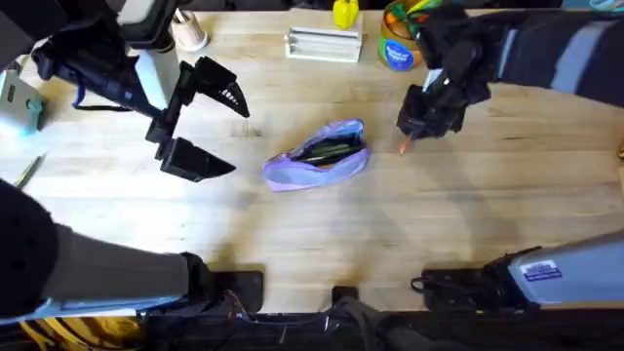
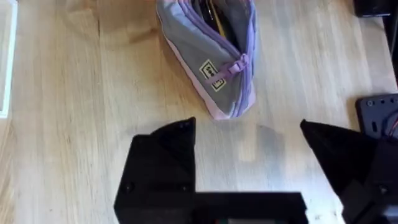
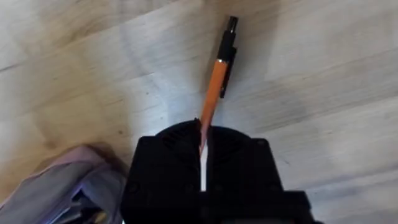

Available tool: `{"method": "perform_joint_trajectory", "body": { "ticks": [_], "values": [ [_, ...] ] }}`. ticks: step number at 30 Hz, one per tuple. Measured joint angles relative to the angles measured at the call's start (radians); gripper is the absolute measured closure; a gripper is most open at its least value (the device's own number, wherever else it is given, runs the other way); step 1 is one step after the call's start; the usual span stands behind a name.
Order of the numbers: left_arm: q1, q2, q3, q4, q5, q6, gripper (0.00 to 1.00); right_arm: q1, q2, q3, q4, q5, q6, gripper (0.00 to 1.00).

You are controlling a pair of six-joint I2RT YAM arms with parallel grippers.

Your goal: Unzip the bag, pick up the pens from the table one at a time and place them inside, then zip the bag closed.

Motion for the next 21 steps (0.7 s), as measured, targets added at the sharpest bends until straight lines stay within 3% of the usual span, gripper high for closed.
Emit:
{"method": "perform_joint_trajectory", "body": {
  "ticks": [6,11,16,21],
  "values": [
    [0.0,0.0,0.0,0.0,0.0,0.0,0.007,0.011,-0.18,0.088,0.03,-0.078,-0.275,0.969],
    [0.0,0.0,0.0,0.004,0.0,0.0,0.006,0.029,-0.291,0.114,0.068,-0.32,-0.649,0.969],
    [0.0,0.0,0.0,0.011,0.0,0.0,0.006,0.058,-0.29,0.114,0.061,-0.565,-1.082,0.957],
    [0.0,0.0,0.0,0.011,0.0,0.0,0.008,0.098,-0.255,0.114,0.061,-0.664,-1.406,0.964]
  ]
}}
